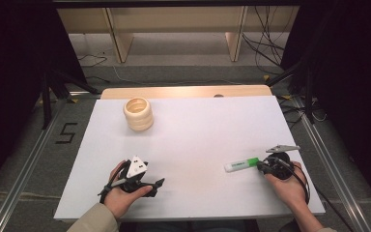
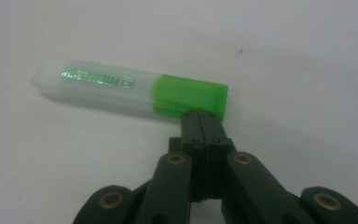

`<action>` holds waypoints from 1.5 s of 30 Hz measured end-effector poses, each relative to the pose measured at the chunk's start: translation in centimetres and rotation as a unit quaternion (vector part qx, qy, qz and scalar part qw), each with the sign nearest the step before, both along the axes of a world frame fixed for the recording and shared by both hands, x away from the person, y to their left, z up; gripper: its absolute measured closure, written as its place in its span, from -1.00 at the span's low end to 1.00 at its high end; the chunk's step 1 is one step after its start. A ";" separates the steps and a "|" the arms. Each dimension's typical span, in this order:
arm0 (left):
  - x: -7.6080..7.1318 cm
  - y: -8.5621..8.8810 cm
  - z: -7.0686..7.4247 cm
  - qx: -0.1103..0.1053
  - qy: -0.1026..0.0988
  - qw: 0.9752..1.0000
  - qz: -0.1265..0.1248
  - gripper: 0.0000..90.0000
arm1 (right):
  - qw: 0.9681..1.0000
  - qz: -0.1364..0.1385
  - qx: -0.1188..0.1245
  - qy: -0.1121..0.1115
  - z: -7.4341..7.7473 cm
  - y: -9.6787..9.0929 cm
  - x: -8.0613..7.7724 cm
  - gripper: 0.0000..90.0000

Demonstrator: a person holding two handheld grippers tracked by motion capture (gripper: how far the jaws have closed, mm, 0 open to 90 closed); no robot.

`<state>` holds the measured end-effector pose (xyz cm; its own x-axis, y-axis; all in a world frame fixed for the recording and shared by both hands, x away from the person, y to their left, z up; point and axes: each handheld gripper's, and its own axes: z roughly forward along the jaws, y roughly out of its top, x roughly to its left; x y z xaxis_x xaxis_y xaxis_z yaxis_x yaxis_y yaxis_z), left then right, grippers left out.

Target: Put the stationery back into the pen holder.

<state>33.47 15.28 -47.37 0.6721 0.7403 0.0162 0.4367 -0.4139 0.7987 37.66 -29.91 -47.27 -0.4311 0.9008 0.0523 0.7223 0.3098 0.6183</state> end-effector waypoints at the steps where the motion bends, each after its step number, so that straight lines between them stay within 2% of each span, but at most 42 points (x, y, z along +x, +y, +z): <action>1: 0.0 0.0 0.0 -0.001 0.000 1.000 0.000 -0.63 | 1.000 0.000 -0.002 0.002 0.0 0.0 0.1 1.00; 8: 0.0 0.1 -0.1 -0.001 0.006 1.000 -0.005 -0.63 | 1.000 -0.005 -0.003 0.003 -0.2 0.0 0.6 1.00; 16: -0.2 -0.2 0.0 0.006 0.001 1.000 -0.006 -0.63 | 1.000 -0.002 -0.006 -0.002 -0.3 0.3 1.5 1.00; 26: -0.2 -0.4 -0.2 0.006 0.004 1.000 -0.010 -0.62 | 1.000 0.001 -0.006 -0.011 -0.4 0.8 3.5 1.00; 45: -0.4 -1.0 -0.3 0.004 0.007 1.000 -0.015 -0.61 | 1.000 -0.001 -0.003 -0.015 -0.6 1.6 5.5 1.00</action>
<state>33.12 14.31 -47.65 0.6937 0.7202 0.0122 0.4356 -0.4330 0.7891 43.20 -28.30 -47.84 -0.4308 0.9018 0.0345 0.7043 0.3121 0.6376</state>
